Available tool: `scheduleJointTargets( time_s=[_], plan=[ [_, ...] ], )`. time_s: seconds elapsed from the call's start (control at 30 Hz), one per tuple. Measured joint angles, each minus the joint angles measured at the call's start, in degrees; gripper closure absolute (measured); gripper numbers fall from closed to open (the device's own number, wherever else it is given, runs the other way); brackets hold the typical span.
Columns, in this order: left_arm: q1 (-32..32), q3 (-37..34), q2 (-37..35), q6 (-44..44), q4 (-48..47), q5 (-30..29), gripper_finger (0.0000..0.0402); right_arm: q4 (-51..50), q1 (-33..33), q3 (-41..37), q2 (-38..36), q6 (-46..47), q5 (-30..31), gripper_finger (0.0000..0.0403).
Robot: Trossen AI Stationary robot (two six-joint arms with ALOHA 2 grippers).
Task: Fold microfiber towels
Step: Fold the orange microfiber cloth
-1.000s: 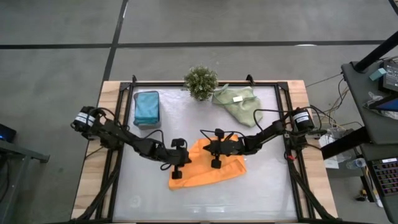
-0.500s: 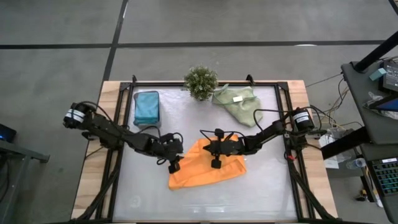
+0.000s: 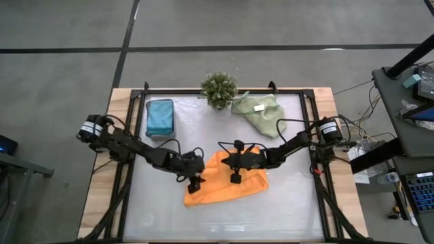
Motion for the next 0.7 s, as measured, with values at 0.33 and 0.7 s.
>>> scheduleJointTargets(
  time_s=[0.33, 0.7],
  plan=[
    [0.22, 0.21, 0.12, 3.17, 4.89, 0.07, 0.0289, 0.0, 0.0, 0.0, 0.0, -0.39, 0.0, 0.0394],
    [-0.21, 0.85, -0.68, 10.11, 3.02, -2.43, 0.0395, -0.21, 0.0, 0.0, 0.0, -0.43, 0.0, 0.0394]
  ],
)
